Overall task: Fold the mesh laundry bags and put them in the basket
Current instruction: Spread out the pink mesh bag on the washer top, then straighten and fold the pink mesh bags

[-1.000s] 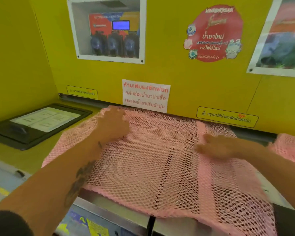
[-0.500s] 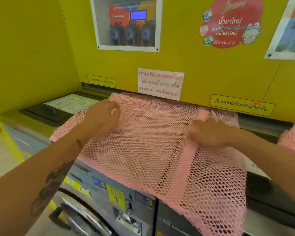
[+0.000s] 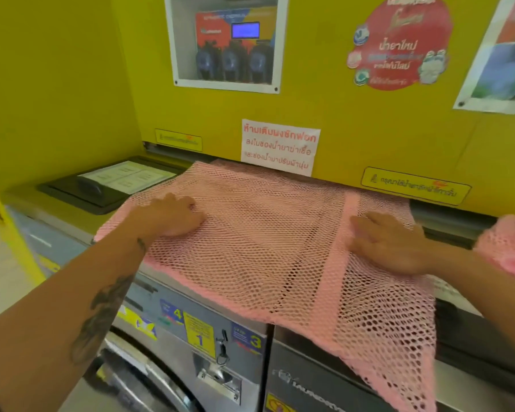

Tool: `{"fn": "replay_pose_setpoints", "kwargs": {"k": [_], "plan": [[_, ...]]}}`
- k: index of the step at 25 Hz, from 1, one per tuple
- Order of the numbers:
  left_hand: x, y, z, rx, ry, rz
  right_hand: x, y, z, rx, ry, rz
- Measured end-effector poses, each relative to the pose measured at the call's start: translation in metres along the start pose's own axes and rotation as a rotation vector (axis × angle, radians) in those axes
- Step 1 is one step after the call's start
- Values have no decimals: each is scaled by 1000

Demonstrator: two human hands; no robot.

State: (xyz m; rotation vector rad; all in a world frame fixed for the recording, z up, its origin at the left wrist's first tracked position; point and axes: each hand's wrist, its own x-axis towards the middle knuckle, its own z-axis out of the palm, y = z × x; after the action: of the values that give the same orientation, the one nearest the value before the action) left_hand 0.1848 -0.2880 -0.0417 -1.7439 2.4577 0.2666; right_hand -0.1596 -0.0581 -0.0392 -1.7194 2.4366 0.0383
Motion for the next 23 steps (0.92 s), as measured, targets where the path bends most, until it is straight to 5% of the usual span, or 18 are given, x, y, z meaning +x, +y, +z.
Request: {"fn": "replay_pose_setpoints", "kwargs": {"k": [4, 9, 16, 20, 23], "plan": [[-28, 70, -20, 94, 224, 93, -31, 26, -41, -3, 73, -27], [-80, 201, -39, -308, 454, 657, -89, 112, -95, 117, 56, 79], [-146, 364, -24, -261, 239, 929, -147, 218, -92, 53, -61, 263], [-158, 431, 7, -110, -38, 852, -158, 239, -74, 100, -30, 131], [-157, 456, 25, -126, 38, 806, -156, 250, -78, 142, 78, -31]]}}
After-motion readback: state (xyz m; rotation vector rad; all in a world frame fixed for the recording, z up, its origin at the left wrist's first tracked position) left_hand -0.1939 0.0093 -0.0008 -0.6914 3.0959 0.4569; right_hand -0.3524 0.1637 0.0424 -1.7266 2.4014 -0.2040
